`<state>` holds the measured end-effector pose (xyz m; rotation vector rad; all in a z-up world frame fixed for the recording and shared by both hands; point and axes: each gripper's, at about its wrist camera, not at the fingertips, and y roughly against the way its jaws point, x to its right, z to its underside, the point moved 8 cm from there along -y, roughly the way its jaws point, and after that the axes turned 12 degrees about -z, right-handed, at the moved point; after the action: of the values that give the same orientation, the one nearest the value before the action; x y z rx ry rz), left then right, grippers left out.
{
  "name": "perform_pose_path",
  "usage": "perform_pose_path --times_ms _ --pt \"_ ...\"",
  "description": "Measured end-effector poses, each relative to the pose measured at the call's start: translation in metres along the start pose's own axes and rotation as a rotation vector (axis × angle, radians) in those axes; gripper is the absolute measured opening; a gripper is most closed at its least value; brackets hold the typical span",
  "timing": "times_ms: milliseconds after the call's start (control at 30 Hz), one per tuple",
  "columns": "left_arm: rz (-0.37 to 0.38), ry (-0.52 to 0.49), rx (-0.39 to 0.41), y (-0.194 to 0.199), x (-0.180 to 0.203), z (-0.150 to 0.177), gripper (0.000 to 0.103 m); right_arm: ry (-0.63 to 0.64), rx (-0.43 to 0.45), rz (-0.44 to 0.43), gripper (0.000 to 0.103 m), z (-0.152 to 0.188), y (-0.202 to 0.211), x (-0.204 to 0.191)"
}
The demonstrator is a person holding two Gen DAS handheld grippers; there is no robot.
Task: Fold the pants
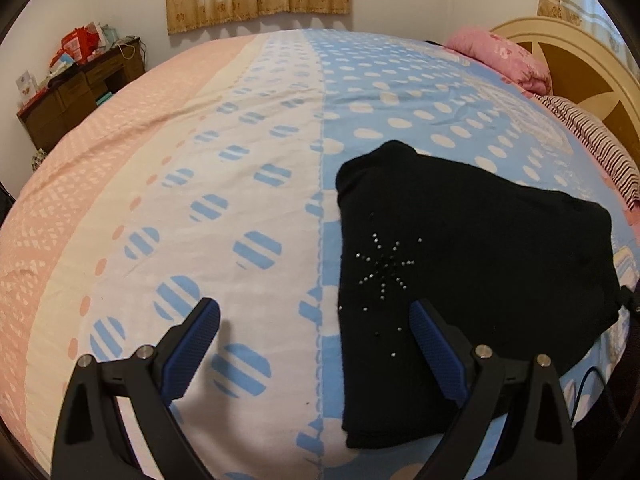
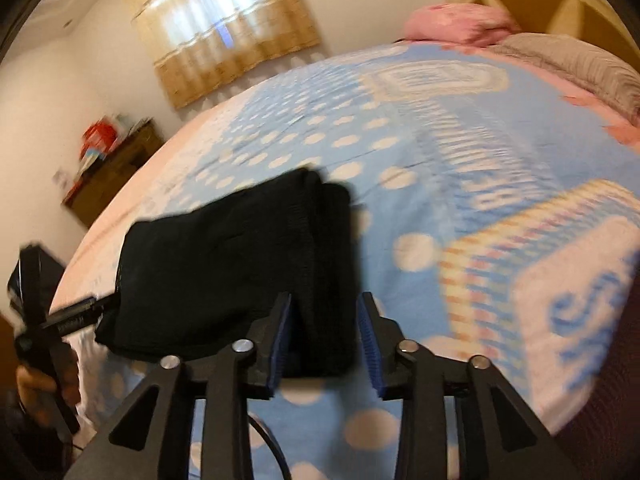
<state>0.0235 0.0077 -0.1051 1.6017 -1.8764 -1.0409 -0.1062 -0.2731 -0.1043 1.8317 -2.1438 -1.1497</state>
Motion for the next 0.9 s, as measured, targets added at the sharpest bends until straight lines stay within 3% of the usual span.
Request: perform_pose_path --times_ms 33,100,167,200,367,467,567,667,800,900 --pt "0.003 0.003 -0.001 0.000 -0.001 0.000 0.098 0.025 0.026 0.051 0.040 -0.004 0.011 0.002" --pt "0.005 0.017 -0.003 0.001 -0.004 0.000 0.098 0.060 0.061 0.069 0.045 -0.012 0.024 -0.003" --pt "0.017 0.027 0.005 0.003 -0.002 -0.005 0.098 0.069 0.080 0.021 0.060 -0.020 0.022 -0.016" --pt "0.023 0.025 0.007 0.003 0.001 -0.007 0.098 0.078 0.087 -0.014 0.061 -0.024 0.016 -0.024" --pt "0.056 0.014 0.011 0.003 0.018 -0.019 0.098 0.089 0.067 -0.041 0.062 -0.032 -0.033 -0.033" --pt "0.078 0.015 -0.032 -0.008 0.029 -0.019 0.098 0.064 0.001 0.004 0.062 -0.014 -0.061 -0.022" --pt "0.107 0.029 -0.057 -0.014 0.035 -0.016 0.098 0.059 0.031 -0.013 0.063 -0.006 -0.064 -0.018" --pt "0.113 0.053 -0.055 -0.017 0.037 -0.016 0.101 -0.036 0.011 -0.080 0.064 0.000 -0.068 -0.013" --pt "0.139 0.058 -0.043 -0.018 0.039 -0.015 0.100 -0.010 -0.033 -0.100 0.063 0.001 -0.071 -0.016" --pt "0.183 0.092 -0.024 -0.015 0.035 -0.015 0.093 -0.031 -0.035 -0.123 0.056 0.002 -0.071 -0.015"
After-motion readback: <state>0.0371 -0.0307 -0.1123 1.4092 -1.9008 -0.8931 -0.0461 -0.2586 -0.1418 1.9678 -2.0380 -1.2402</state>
